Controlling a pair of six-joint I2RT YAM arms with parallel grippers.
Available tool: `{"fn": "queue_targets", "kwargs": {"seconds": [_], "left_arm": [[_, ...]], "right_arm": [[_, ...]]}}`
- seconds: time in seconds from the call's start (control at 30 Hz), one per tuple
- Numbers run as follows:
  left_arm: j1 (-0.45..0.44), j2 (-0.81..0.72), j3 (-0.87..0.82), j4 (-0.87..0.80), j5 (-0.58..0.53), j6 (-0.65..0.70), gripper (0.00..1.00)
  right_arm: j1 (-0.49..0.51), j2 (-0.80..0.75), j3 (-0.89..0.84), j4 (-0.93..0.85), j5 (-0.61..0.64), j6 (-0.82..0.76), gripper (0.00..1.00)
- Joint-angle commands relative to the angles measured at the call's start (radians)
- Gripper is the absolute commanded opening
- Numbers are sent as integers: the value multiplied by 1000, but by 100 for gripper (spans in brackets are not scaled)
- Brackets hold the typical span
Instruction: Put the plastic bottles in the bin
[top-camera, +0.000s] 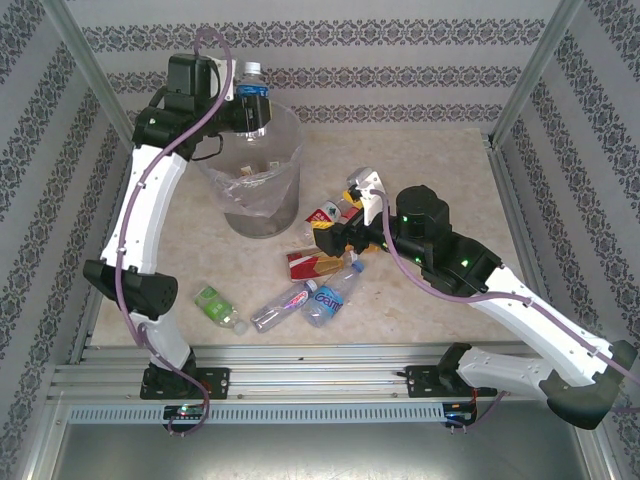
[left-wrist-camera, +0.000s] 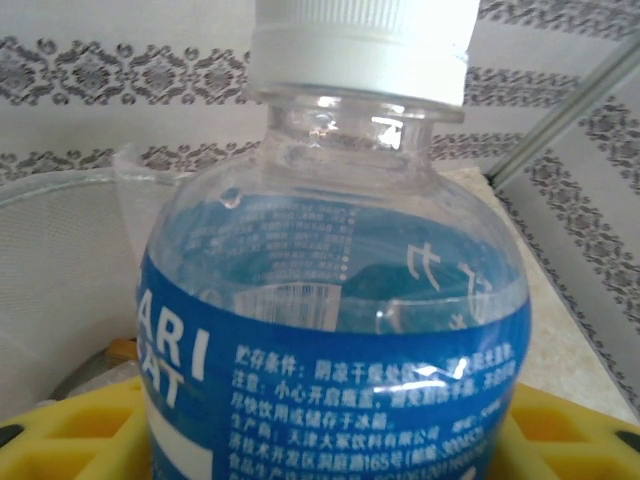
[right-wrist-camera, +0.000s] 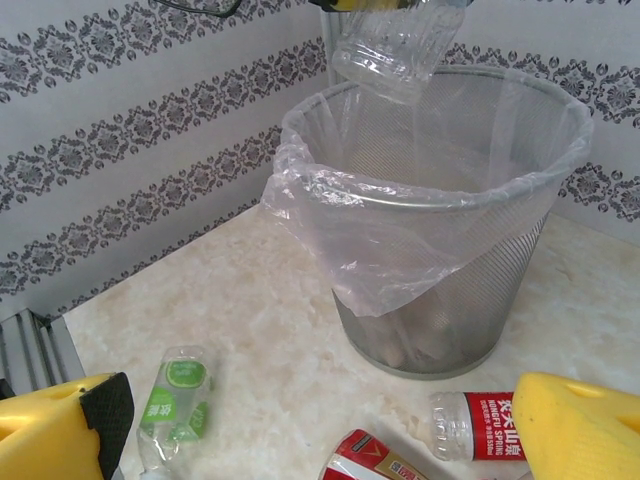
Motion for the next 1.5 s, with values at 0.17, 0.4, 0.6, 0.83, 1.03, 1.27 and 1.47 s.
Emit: {"fn": "queue_targets", "kwargs": {"seconds": [0.17, 0.4, 0.6, 0.83, 1.03, 1.27, 1.47], "left_arm": [[12, 122, 83, -126, -166, -54, 59], [11, 144, 61, -176, -292, -69, 59], [11, 154, 28, -210, -349, -91, 59], [11, 115, -97, -128, -381, -131, 61], [16, 108, -148, -113, -394, -145, 65], [25, 87, -181, -80, -342, -140, 76], [25, 22, -197, -15, -280, -100, 100]], "right_arm": [[6, -22, 14, -43, 40, 14, 97], [6, -3, 12, -53, 34, -3, 97], [5, -4, -13, -16, 33, 10, 97], [2, 7, 12, -69, 64, -3, 97], [-1, -4, 20, -93, 88, 12, 97], [-3, 0, 10, -103, 117, 41, 96], [-4, 13, 2, -108, 149, 107, 96]]}}
